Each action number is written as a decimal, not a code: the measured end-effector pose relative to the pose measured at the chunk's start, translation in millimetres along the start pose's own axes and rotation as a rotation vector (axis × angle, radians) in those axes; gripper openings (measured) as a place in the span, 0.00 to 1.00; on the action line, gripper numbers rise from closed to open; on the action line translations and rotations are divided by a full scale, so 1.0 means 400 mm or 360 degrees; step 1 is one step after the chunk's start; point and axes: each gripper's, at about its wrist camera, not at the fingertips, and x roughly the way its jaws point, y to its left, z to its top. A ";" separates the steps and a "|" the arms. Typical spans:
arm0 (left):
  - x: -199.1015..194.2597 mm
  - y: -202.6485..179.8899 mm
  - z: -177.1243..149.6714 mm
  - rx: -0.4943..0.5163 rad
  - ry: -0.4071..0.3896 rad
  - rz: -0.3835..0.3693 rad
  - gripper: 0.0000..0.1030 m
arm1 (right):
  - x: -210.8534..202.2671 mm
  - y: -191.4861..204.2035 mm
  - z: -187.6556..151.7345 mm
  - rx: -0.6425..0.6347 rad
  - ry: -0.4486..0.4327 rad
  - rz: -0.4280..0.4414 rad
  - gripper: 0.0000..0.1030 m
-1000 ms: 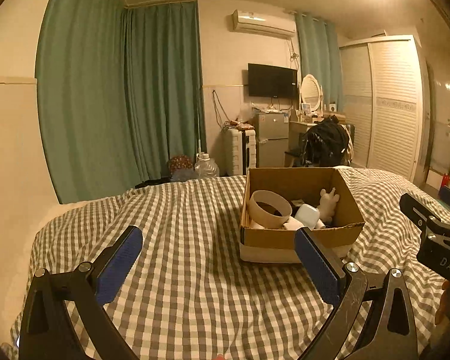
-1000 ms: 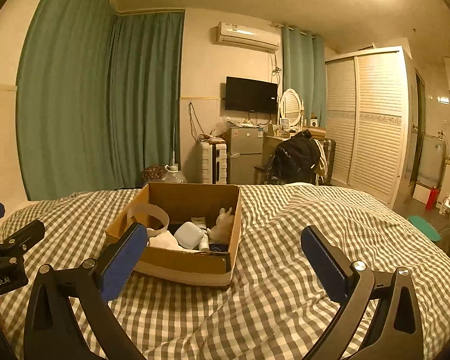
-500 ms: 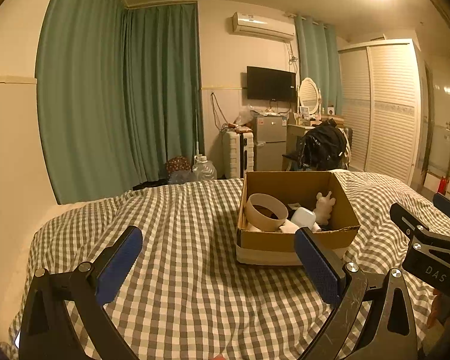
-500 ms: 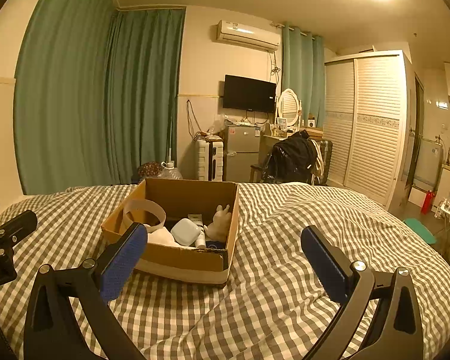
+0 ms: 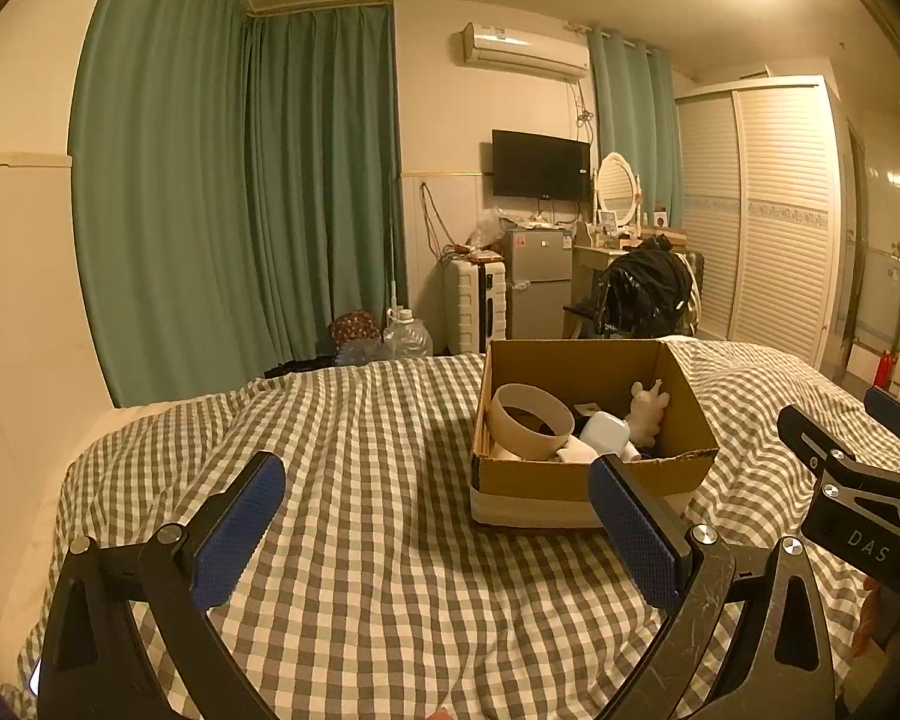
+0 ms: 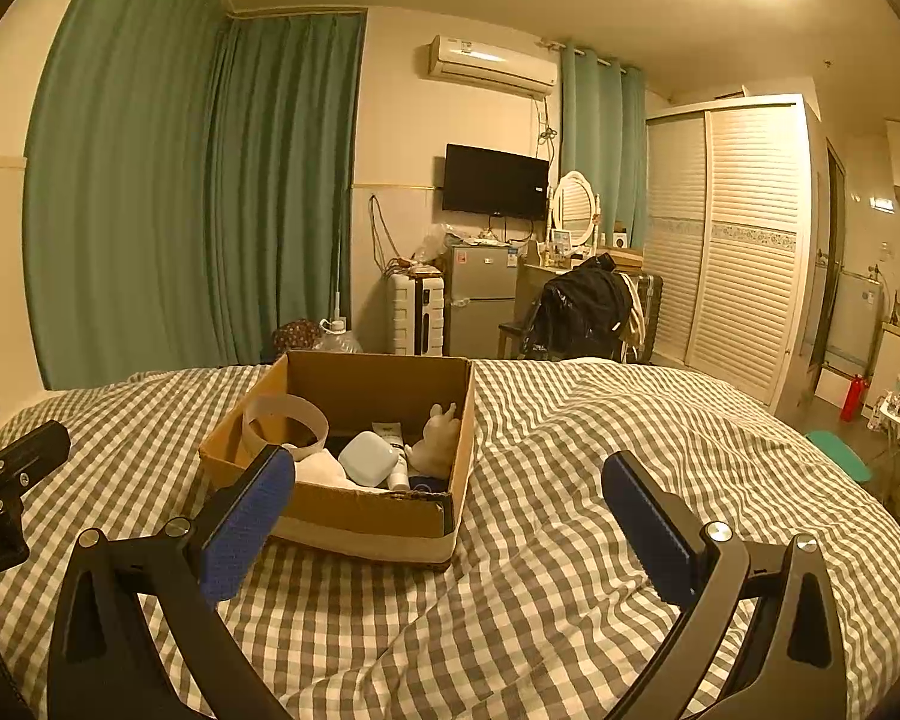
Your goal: Organize objects
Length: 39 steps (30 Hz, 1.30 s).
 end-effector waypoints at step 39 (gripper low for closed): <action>-0.001 0.002 -0.002 -0.0014 0.0014 0.0015 1.00 | 0.016 0.012 -0.011 0.0004 0.0048 0.0027 1.00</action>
